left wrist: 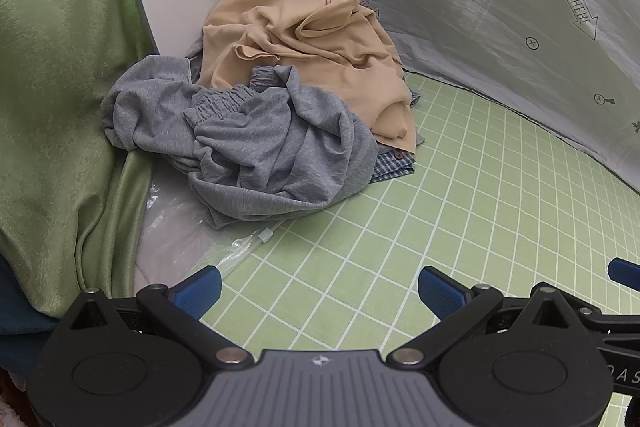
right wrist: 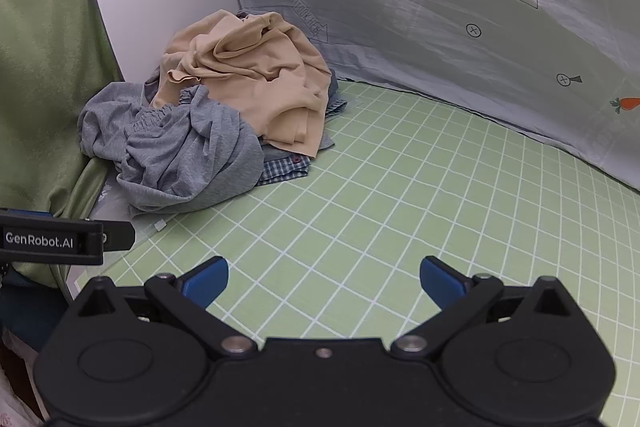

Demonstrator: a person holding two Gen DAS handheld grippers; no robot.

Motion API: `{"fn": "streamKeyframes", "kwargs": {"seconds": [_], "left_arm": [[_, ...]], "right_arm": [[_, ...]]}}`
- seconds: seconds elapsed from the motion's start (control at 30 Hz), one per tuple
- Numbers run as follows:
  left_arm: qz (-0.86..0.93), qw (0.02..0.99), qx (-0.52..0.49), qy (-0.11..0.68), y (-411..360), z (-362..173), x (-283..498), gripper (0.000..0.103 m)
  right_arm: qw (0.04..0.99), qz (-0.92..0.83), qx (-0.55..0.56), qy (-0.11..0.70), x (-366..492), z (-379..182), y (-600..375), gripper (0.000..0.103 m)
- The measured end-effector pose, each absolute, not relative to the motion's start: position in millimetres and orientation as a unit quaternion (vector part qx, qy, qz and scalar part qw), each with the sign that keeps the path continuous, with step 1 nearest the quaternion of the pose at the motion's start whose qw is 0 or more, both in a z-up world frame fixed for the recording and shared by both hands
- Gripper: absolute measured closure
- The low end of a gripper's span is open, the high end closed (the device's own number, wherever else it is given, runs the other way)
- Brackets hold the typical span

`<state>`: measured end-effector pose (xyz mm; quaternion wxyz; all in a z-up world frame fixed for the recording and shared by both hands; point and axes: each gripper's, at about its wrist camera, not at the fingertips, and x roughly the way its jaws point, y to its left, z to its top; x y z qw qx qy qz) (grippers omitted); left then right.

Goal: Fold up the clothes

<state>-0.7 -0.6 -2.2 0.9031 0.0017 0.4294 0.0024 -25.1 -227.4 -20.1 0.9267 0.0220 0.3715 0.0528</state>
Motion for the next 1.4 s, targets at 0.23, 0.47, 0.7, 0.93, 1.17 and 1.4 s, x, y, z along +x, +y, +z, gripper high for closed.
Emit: {"fn": "streamKeyframes", "kwargs": {"seconds": [0.23,0.47,0.7,0.93,1.17,1.4], "left_arm": [[0.001,0.903,0.002,0.429,-4.1,-20.0,-2.8,0.0],[0.001,0.902,0.003,0.431,-6.1,-25.0,-1.5,0.0],[0.0,0.902,0.004,0.432,-5.9,-24.8,-2.1,0.0],[0.0,0.902,0.004,0.432,-5.8,-25.4,-0.7,0.0],[-0.002,0.902,0.004,0.433,-5.7,-25.5,-0.6,0.0],[-0.001,0.902,0.004,0.433,-6.2,-25.1,-1.1,0.0]], "right_arm": [[0.927,0.051,0.022,0.372,-26.5,-20.9,-227.6,0.0],[0.927,0.047,0.025,0.372,-23.9,-21.5,-229.5,0.0],[0.927,0.047,0.025,0.372,-24.5,-21.1,-231.2,0.0],[0.927,0.047,0.025,0.372,-24.3,-20.0,-232.5,0.0],[0.927,0.045,0.025,0.372,-24.6,-19.7,-232.8,0.0],[0.927,0.046,0.025,0.372,-24.8,-19.9,-233.2,0.0]]}}
